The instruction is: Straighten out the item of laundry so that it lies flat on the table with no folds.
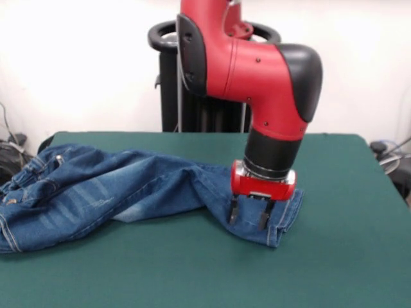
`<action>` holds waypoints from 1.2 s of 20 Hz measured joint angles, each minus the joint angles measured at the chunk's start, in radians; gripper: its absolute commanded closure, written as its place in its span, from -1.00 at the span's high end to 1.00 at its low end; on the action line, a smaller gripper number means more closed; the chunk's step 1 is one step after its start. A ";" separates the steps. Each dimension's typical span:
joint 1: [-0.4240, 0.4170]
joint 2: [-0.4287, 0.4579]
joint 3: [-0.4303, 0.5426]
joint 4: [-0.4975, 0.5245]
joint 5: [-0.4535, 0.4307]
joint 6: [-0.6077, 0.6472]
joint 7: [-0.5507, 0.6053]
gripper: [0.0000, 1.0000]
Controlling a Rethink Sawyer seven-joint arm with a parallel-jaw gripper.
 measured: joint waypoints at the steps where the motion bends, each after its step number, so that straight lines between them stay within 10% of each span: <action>1: 0.002 -0.004 0.000 -0.003 0.001 0.016 0.000 1.00; 24: -0.032 0.049 0.004 -0.022 0.002 0.051 0.000 1.00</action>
